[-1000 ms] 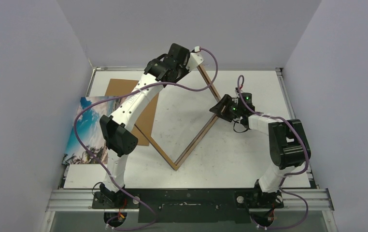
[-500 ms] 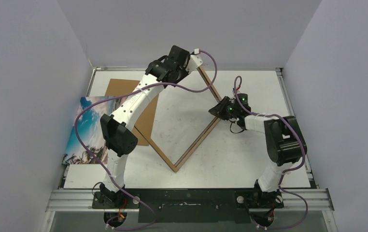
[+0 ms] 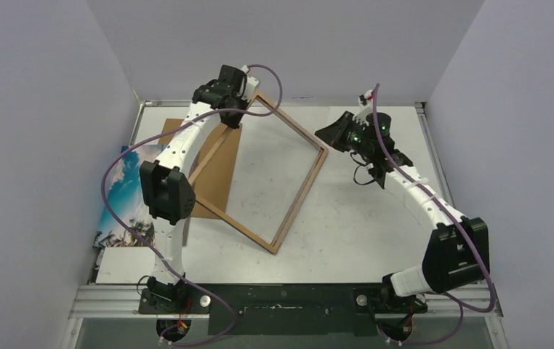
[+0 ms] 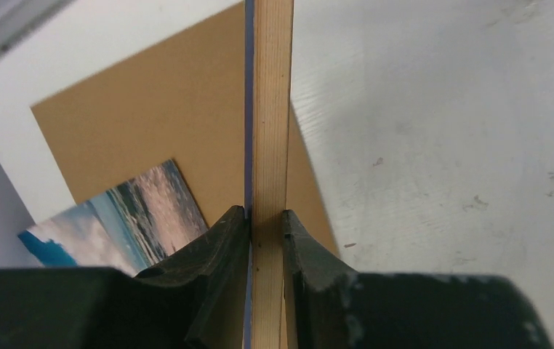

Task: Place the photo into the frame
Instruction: Pick up the photo frame item from the photo frame.

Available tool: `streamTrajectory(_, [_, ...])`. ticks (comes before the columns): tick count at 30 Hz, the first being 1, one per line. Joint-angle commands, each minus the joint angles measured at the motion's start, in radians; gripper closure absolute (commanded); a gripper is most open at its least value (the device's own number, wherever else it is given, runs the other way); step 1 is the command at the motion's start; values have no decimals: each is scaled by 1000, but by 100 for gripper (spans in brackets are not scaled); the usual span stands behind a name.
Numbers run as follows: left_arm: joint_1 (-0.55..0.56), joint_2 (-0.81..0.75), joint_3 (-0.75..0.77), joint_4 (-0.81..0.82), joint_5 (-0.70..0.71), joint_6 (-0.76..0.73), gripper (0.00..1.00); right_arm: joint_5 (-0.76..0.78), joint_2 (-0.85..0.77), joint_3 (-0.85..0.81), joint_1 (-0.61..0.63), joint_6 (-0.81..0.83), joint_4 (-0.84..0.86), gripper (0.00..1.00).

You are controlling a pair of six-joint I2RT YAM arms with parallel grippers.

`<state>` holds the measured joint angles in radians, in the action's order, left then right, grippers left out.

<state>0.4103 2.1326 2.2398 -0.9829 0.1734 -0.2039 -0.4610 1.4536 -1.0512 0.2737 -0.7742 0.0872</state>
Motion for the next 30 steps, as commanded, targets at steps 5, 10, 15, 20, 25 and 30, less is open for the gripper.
streamTrajectory(5, [-55,-7,-158,141,-142,264,100,-23,-98,-204,-112,89,-235,95])
streamTrajectory(10, [-87,-28,-361,278,-265,425,100,-26,-109,-362,-179,128,-343,95])
streamTrajectory(15, [-95,-38,-503,400,-322,520,100,-38,-81,-494,-200,128,-397,95])
streamTrajectory(20, [-95,-68,-609,518,-348,562,100,-60,-49,-564,-199,108,-427,95])
streamTrajectory(25, [-115,-55,-620,535,-389,573,84,-107,-28,-597,-195,76,-429,95])
streamTrajectory(30, [-171,-124,-638,565,-493,579,35,-132,-3,-663,-160,94,-489,95])
